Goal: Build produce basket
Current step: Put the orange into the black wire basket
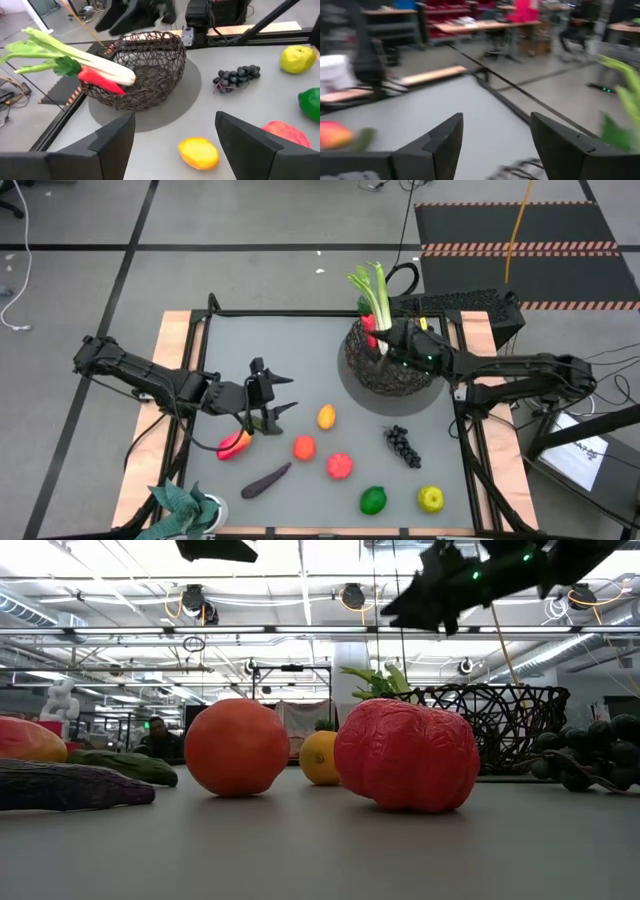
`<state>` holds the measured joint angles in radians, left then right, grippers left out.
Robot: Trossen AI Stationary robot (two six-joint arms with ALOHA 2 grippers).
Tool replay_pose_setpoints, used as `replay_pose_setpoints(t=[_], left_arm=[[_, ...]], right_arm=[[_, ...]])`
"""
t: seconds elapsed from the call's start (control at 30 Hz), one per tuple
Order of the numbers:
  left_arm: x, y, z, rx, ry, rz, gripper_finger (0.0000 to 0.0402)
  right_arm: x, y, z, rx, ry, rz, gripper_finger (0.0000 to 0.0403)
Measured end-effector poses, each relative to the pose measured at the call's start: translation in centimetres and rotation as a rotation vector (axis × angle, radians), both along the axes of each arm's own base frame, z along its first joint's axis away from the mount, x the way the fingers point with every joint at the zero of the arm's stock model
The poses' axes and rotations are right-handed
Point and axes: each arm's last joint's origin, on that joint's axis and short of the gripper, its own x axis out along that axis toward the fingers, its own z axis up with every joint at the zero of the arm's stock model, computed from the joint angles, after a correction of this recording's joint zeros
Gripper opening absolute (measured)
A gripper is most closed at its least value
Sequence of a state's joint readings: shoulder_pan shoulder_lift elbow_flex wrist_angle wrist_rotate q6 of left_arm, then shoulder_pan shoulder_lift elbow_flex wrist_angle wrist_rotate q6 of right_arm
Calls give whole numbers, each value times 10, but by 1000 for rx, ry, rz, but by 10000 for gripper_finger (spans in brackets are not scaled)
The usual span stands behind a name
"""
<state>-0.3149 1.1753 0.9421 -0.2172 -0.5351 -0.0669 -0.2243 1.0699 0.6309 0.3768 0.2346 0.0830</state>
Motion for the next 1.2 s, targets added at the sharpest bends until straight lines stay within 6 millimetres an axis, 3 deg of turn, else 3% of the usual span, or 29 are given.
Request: replay_pose_setpoints(t=[0.27,0.73,0.93,1.2], left_arm=[[5,-4,-5,-74,6,-39,276],[41,-28,-65,-141,189,-33,276],[37,-49,-71,-159,212,-79,276],[26,-70,-70,-133,184,-79,276]], right_arm=[[3,29,1,31,-7,119,215],[-1,95,1,88,-37,141,214],[-6,115,6,83,-97,142,214],[-6,128,2,75,-83,150,214]])
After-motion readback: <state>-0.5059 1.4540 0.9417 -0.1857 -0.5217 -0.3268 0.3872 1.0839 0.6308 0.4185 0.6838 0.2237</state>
